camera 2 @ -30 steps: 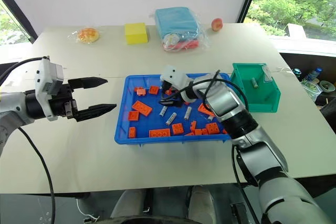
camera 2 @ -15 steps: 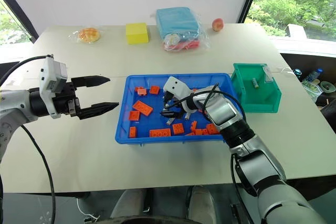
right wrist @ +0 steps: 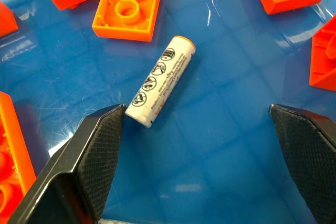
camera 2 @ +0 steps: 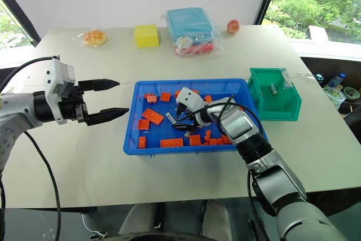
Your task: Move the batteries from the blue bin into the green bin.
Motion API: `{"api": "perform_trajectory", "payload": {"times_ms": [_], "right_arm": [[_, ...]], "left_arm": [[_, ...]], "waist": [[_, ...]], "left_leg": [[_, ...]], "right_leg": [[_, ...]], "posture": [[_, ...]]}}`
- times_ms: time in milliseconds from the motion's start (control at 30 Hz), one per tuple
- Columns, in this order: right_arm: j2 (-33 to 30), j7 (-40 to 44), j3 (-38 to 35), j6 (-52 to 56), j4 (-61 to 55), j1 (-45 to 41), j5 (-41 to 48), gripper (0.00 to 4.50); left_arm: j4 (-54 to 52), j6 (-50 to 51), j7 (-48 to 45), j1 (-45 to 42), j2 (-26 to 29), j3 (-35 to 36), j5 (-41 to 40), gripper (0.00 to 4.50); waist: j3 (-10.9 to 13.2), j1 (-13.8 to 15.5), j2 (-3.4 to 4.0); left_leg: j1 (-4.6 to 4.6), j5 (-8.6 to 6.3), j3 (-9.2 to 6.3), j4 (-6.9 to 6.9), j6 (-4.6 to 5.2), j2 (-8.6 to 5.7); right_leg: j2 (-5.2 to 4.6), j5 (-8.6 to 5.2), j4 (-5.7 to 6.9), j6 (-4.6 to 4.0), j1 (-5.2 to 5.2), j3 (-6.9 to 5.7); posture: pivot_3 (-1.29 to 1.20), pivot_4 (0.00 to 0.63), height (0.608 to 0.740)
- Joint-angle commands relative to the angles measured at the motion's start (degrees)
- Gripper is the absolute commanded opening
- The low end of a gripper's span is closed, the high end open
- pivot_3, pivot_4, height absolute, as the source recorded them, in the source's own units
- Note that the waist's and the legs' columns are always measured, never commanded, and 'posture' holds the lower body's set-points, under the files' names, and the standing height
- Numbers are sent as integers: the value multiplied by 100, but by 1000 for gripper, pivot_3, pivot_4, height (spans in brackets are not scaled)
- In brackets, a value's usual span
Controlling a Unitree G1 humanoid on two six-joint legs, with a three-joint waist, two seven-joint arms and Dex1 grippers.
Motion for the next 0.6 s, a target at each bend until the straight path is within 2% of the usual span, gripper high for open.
{"api": "perform_trajectory", "payload": {"times_ms": [33,300,333,400,600], "right_arm": [[86,-44,-133,133,-257,42,75,4462],[251,-83,-72,517,-751,213,216,4462],[254,-100,-52,501,-742,225,197,4231],[219,-141,16,402,-697,250,109,3626],[166,-167,-88,458,-740,282,176,406]], "left_arm": [[-36,-126,-3,-124,-26,35,28,4500],[31,-168,-47,-185,-65,-4,102,4500],[39,-169,-53,-193,-68,-9,109,4500],[47,-168,-69,-203,-70,-16,115,4500],[34,-152,-127,-212,-76,-48,105,4500]], "waist": [[0,0,0],[0,5,0],[0,7,0],[0,7,0],[0,3,0]], "left_leg": [[0,0,0,0,0,0],[0,0,0,0,0,0],[0,0,-1,1,0,1],[0,0,0,0,0,1],[0,0,0,0,0,0]], "right_leg": [[0,0,0,0,0,0],[0,1,0,0,0,0],[0,0,0,0,0,0],[0,0,0,0,0,0],[0,0,0,0,-1,0]], "posture": [[0,150,704],[0,150,704],[0,150,704],[0,150,704],[0,150,704]]}}
